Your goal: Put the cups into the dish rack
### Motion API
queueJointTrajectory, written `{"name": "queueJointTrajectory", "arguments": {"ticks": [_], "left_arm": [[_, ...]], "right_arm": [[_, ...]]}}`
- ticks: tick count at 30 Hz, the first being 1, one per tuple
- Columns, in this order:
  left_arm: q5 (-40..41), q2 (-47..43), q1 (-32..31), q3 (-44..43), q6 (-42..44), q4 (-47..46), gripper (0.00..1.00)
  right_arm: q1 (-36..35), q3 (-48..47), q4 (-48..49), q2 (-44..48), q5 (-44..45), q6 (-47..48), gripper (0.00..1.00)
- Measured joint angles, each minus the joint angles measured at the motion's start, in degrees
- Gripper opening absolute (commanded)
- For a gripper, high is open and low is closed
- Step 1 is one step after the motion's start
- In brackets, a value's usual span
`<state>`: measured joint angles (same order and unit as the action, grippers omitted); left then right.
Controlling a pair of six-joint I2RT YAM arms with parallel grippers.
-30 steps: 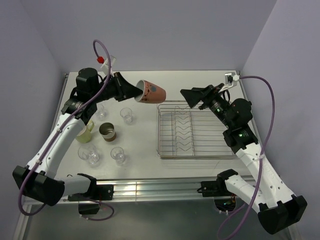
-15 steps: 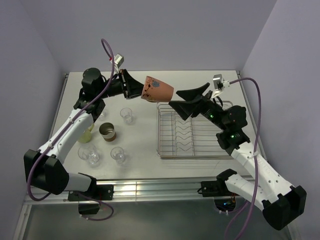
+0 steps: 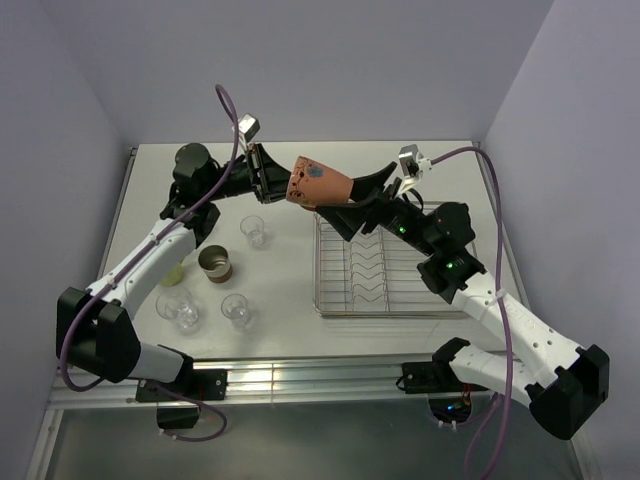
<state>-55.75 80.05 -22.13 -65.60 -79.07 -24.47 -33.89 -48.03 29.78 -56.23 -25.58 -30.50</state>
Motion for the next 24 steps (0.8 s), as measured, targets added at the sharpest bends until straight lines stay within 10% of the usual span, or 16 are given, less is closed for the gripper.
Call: {"name": "queueJointTrajectory", "arguments": {"ticks": [13,18,22,24], "left_arm": [[0.07,2.47,-3.65,0.74,-2.34,-4.92,0.00],[0.02,2.58,-3.85,1.16,-3.39,-6.40,0.00],[-0.02,2.93,-3.87,1.73,-4.22,-7.87,0.00],[0.04,3.21,-3.96,1.75,-4.46,-8.13,0.06]], "right_arm": [[-2.49,-1.49,-1.11,-1.75,3.15,1.49,0.93],[-2.64,-1.49,-1.09,-1.75,3.74,1.90,0.53],[-2.73,-1.51,-1.60,-1.75,4.24,1.53,0.00],[-2.73,-1.51,-1.92,-1.75,4.85,1.29,0.00]]}}
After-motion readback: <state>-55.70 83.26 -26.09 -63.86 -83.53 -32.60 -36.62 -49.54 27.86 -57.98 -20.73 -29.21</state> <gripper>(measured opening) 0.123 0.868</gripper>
